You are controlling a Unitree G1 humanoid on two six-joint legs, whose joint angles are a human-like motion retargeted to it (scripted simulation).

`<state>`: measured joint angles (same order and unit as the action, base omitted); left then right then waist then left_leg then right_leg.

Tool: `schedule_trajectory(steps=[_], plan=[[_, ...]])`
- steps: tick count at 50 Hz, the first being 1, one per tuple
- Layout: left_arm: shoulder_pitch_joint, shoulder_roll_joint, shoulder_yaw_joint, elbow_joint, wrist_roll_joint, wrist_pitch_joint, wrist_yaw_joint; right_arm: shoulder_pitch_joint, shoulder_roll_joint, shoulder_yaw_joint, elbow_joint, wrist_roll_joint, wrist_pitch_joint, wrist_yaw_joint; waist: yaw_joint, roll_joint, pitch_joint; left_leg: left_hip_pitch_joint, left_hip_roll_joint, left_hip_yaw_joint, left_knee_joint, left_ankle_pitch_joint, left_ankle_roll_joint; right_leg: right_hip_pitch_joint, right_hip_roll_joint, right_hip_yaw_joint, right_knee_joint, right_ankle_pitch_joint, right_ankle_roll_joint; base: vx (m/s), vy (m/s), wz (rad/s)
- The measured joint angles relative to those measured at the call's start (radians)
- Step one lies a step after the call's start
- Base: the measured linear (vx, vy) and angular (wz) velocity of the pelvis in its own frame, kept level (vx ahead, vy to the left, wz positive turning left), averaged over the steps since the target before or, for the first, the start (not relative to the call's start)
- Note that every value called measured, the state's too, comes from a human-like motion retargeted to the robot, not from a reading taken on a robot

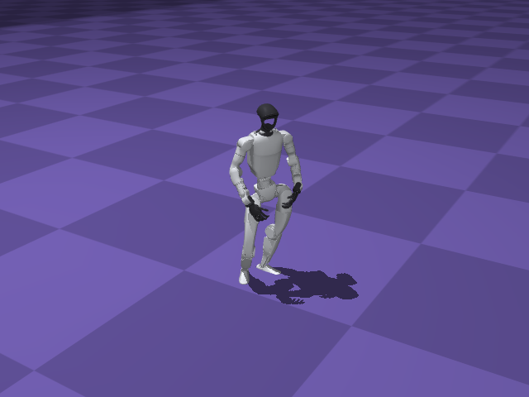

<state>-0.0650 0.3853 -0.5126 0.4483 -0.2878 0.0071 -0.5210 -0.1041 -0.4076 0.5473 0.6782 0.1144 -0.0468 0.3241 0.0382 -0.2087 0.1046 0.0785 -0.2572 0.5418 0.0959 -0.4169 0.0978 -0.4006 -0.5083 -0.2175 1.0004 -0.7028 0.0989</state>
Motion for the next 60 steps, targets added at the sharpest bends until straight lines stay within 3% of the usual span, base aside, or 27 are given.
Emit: schedule_trajectory(steps=[17,42,60], plan=[[-0.016,-0.023,-0.041,-0.065,0.007,0.023,-0.046,0.030,-0.007,0.011,0.021,-0.062,-0.004,0.018,0.049,-0.012,0.026,0.063,-0.058,-0.068,-0.129,0.073,0.007,0.022,-0.057,-0.013,0.033,0.009,-0.013,0.00,0.02,0.17],[-0.032,-0.070,-0.035,-0.200,-0.038,0.027,-0.031,-0.048,-0.002,0.027,-0.267,-0.046,-0.033,-0.045,0.078,-0.008,0.049,-0.029,-0.078,-0.175,-0.043,0.045,0.006,0.026,-0.151,-0.092,0.081,0.036,-0.034,0.00,0.03,0.35],[-0.059,-0.076,-0.027,-0.214,-0.032,0.035,-0.031,-0.073,-0.014,0.072,-0.270,-0.129,-0.013,-0.031,0.075,-0.006,0.050,-0.059,-0.098,-0.205,0.051,0.010,-0.005,0.030,-0.134,-0.016,0.081,-0.010,-0.013,-0.01,0.00,0.15]])
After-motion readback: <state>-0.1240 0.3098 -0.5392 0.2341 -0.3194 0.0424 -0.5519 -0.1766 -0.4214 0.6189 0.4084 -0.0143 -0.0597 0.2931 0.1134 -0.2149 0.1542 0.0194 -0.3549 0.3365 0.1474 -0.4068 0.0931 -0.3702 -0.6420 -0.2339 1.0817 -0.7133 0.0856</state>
